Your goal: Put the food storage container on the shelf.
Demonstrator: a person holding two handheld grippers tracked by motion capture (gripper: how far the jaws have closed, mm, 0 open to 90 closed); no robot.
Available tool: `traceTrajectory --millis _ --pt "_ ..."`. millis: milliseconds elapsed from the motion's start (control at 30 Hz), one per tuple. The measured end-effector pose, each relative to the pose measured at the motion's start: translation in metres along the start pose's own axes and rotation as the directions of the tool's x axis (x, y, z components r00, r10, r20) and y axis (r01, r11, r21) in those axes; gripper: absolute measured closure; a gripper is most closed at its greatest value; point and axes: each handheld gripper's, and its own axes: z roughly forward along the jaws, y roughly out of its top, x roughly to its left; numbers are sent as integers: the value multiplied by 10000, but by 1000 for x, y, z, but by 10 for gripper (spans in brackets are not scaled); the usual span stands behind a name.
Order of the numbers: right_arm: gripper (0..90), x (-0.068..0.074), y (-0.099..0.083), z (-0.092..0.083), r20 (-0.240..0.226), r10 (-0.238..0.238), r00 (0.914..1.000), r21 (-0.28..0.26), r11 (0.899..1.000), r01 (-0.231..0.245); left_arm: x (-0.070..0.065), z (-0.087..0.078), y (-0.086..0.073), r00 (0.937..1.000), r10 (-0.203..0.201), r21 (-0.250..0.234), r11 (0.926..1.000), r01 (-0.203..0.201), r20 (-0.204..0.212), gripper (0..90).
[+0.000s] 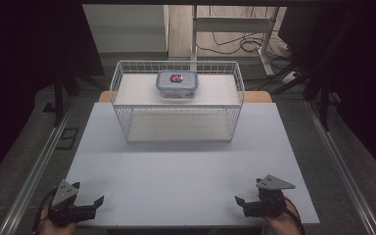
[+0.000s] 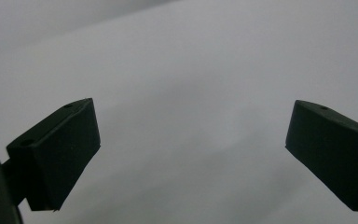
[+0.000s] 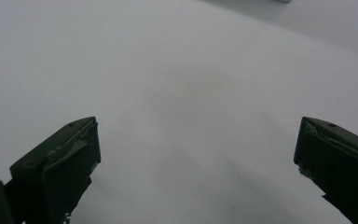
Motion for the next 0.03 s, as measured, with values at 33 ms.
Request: traceTrajectory --millis 33 --pt "0 0 0 1 29 -58 10000 73 10000 58 1 0 0 10000 -37 -14 10000 37 -34 24"
